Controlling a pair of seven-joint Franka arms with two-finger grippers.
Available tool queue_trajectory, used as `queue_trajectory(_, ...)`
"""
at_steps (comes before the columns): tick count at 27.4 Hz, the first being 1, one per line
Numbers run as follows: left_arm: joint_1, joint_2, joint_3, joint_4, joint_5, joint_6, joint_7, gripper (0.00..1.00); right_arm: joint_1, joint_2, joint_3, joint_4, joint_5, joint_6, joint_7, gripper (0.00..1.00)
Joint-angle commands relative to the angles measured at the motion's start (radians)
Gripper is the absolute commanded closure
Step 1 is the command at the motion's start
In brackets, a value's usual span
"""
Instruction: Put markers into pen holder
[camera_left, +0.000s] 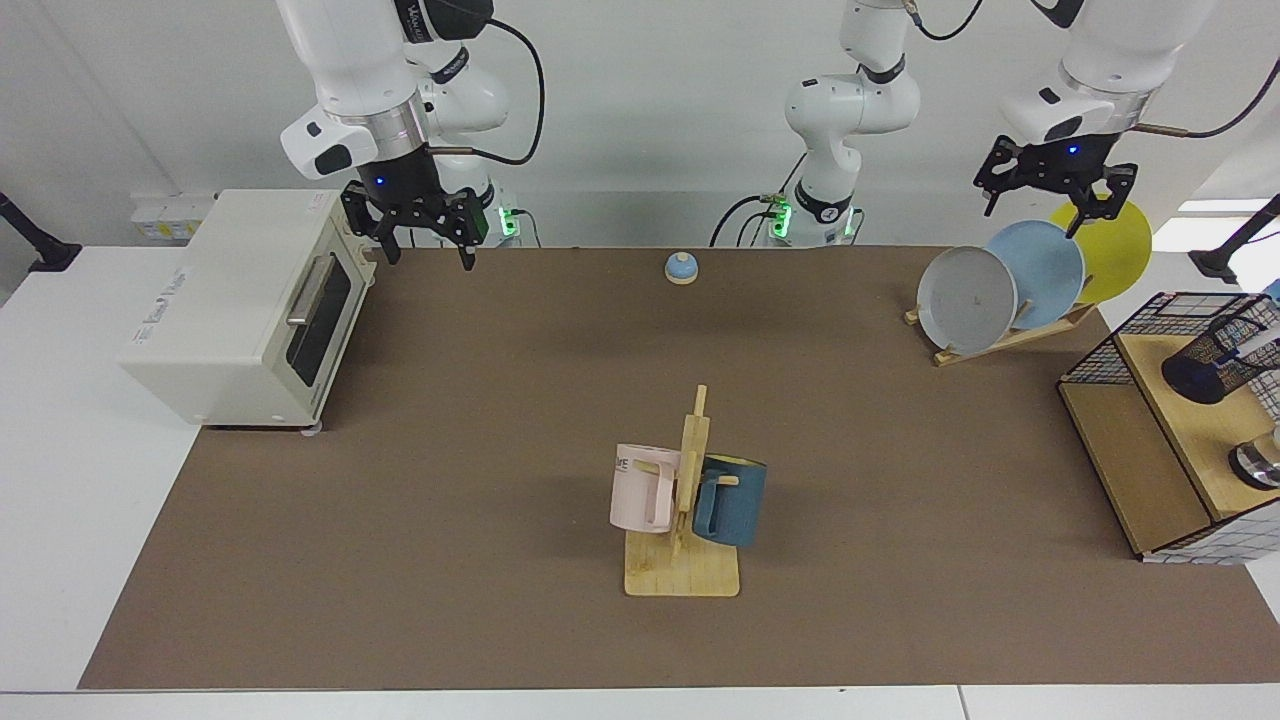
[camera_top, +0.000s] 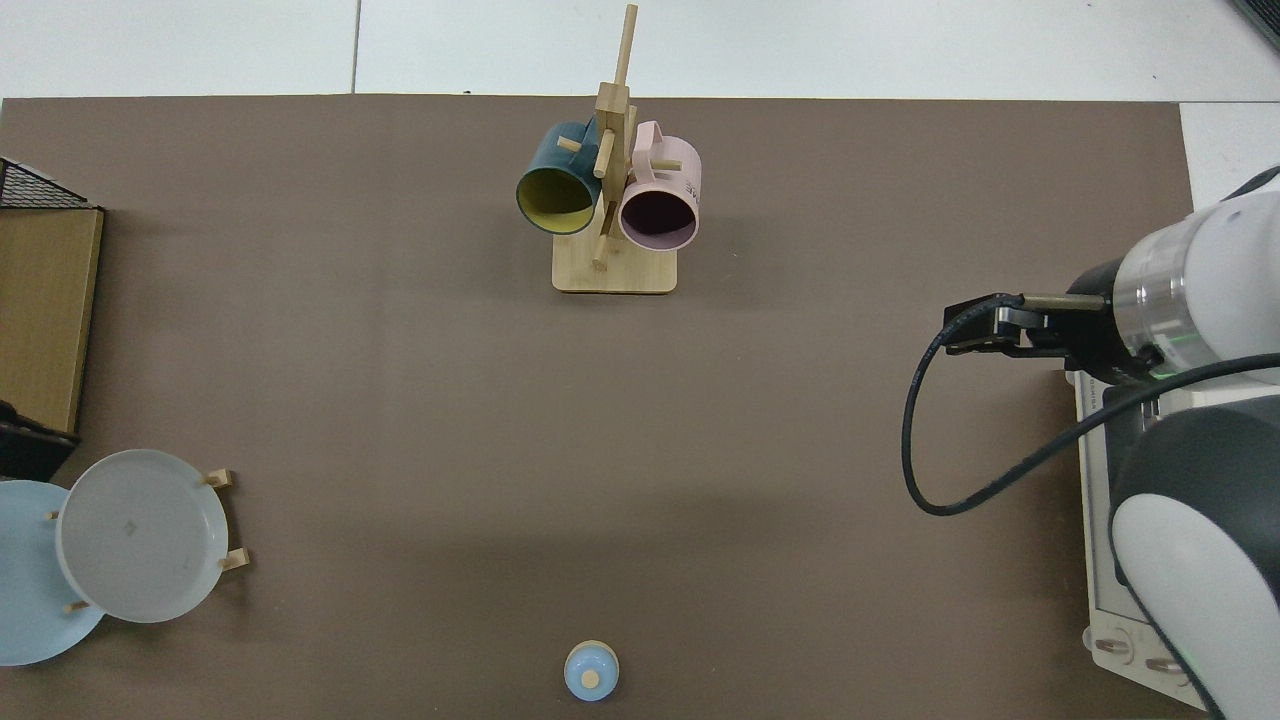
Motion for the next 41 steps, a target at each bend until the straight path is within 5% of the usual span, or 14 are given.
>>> queue_trajectory(1,-0.002,-0.013,-0.007,0.000,-0.083,-0.014,-0.134,0.00,-0.015,-0.007,0.009,-0.015,0.014,0.025,0.005,0.00)
queue_trajectory(22,0.001,0.114,-0.006,0.209,-0.163,-0.110,-0.359,0.00,-0.015,-0.007,0.009,-0.015,0.015,0.025,0.003,0.00)
queue_trajectory(41,-0.002,0.088,-0.012,0.197,-0.154,-0.098,-0.350,0.00,-0.015,-0.007,0.009,-0.015,0.014,0.025,0.005,0.00)
